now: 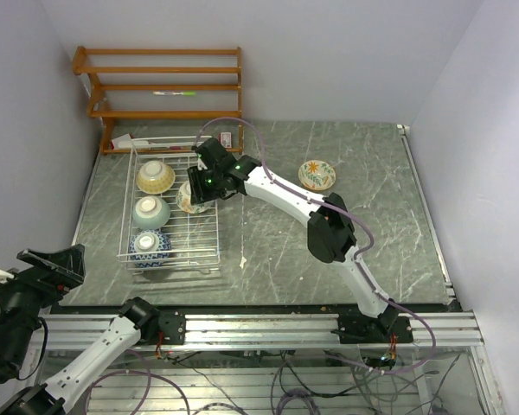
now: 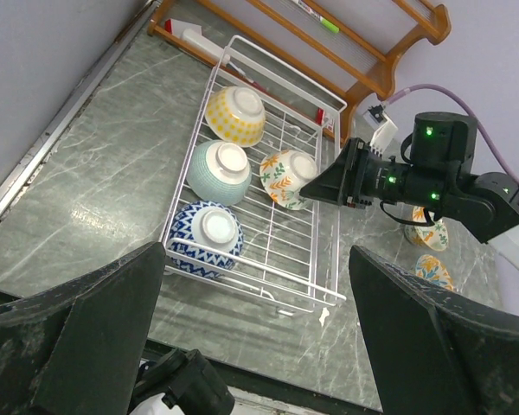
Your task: Load the bowls into the dish rack
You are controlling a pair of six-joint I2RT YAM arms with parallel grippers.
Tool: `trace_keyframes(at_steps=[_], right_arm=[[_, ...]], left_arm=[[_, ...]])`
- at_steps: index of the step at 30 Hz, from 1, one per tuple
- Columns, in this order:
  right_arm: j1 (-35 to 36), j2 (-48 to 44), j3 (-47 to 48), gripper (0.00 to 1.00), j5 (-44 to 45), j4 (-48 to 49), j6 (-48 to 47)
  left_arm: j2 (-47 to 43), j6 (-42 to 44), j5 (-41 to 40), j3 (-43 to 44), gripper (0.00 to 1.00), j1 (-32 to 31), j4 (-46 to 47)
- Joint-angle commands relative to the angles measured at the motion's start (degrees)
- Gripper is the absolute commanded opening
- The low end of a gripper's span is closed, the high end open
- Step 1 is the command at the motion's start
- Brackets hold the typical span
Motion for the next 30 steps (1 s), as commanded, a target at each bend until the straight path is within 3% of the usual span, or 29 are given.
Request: trace_keyframes(at_steps=[1, 10, 23, 27, 30], right_arm=[[-1.1, 1.8, 1.2, 0.43, 0.6, 1.5, -0.7], [-3.1, 3.0, -2.4, 0.43, 1.6, 10.8, 1.1], [-4.0, 8.4, 3.7, 0.45, 12.7, 14.8, 0.8], [-3.7, 5.6, 3.2, 0.45, 13.7, 13.0, 0.1], [-2.1, -0.3, -2.7, 0.46, 14.3, 15.0, -0.8]], left_arm=[[1.5, -1.2, -1.2, 0.8, 0.99, -0.5, -0.6], [1.8, -1.4, -1.1, -0.5, 0.99, -0.5, -0.2], [2.7, -1.9, -0.4, 1.1, 0.99, -0.5, -1.6], [2.3, -2.2, -0.4, 1.3, 0.99, -0.5, -1.6], [2.2, -2.3, -0.2, 1.1, 0.99, -0.5, -1.5]])
